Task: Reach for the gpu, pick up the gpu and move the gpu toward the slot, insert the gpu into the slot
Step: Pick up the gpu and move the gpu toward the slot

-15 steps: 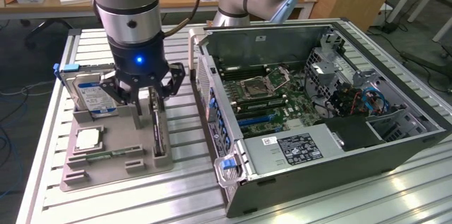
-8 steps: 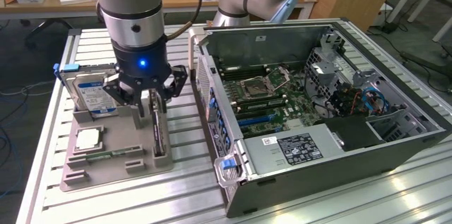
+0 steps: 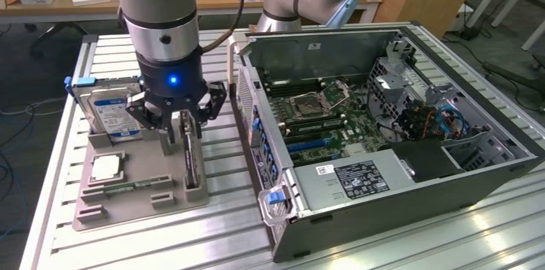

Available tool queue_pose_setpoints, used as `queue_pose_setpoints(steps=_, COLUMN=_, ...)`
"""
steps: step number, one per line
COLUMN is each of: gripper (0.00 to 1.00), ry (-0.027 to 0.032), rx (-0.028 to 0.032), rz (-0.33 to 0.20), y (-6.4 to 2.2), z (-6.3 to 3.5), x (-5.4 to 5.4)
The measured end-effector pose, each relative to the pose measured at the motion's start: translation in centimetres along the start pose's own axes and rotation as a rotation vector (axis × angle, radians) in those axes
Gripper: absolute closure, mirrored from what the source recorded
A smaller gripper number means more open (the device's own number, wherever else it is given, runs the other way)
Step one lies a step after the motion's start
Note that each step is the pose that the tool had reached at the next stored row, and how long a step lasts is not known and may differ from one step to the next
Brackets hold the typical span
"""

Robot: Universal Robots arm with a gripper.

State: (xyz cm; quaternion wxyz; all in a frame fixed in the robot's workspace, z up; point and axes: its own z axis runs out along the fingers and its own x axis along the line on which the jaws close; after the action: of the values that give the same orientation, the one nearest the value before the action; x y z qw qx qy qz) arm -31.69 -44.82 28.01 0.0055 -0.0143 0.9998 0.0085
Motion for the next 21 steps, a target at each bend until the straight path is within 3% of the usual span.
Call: queue_pose_setpoints(steps=21, gripper=0.51, ry=0.0001, rx=-0.0001, rz=0.000, y=-0.09, z=1.82, x=0.0)
